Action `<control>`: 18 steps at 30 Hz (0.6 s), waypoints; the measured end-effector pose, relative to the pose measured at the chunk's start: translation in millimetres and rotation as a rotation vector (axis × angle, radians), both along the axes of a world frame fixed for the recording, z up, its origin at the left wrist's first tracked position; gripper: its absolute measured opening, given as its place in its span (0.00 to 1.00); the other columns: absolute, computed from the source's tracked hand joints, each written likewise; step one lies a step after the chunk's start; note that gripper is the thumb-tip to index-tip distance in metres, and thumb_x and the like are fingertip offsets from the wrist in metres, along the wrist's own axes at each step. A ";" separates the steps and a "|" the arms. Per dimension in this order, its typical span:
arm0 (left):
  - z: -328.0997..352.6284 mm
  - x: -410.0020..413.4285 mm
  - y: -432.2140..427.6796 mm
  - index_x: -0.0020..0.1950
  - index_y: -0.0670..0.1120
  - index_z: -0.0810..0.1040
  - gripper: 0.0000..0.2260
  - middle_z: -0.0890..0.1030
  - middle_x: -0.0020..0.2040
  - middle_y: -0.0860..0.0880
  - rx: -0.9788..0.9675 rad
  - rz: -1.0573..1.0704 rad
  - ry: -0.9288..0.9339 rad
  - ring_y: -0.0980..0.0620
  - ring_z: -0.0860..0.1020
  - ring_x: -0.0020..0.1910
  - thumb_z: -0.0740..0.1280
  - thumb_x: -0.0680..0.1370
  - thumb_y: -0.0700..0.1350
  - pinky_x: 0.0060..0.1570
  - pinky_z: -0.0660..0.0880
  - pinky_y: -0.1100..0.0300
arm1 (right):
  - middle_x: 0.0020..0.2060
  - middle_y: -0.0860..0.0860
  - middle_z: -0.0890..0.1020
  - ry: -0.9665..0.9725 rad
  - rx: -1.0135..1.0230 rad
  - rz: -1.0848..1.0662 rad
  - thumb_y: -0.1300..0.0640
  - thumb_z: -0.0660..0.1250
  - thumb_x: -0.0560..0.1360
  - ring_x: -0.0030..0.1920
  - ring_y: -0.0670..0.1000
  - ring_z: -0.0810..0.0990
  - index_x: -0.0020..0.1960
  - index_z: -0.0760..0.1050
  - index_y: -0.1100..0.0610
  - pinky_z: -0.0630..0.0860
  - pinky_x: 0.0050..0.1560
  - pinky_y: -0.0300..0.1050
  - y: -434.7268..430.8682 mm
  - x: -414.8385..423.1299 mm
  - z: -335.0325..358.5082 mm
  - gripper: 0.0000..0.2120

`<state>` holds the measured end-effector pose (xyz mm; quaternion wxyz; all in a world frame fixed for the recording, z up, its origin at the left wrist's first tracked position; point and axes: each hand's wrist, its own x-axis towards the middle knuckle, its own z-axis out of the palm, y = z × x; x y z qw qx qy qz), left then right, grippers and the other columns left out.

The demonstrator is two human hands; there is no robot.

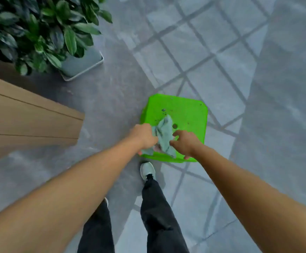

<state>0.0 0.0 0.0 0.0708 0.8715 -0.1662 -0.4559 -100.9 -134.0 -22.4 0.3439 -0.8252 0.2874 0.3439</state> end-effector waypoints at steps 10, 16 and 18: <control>-151.5 -26.4 20.5 0.65 0.48 0.76 0.24 0.72 0.56 0.43 -0.339 0.422 -0.094 0.43 0.77 0.53 0.75 0.70 0.49 0.59 0.75 0.51 | 0.50 0.58 0.80 -0.238 -0.024 -0.506 0.53 0.72 0.72 0.51 0.59 0.79 0.65 0.71 0.58 0.69 0.46 0.43 40.3 -4.5 -133.5 0.24; -174.8 -2.7 74.4 0.38 0.52 0.78 0.09 0.84 0.44 0.42 -0.513 0.826 0.115 0.43 0.80 0.39 0.71 0.67 0.39 0.47 0.82 0.43 | 0.36 0.48 0.80 -0.304 0.069 -0.428 0.56 0.74 0.69 0.37 0.51 0.79 0.48 0.71 0.51 0.71 0.35 0.44 95.5 11.9 -138.6 0.13; -185.9 2.9 109.6 0.38 0.51 0.79 0.10 0.85 0.39 0.53 -0.566 1.053 0.186 0.52 0.82 0.37 0.69 0.70 0.35 0.39 0.84 0.50 | 0.35 0.49 0.82 -0.310 0.115 -0.325 0.57 0.74 0.69 0.35 0.50 0.78 0.47 0.74 0.51 0.73 0.36 0.47 121.5 25.7 -137.6 0.11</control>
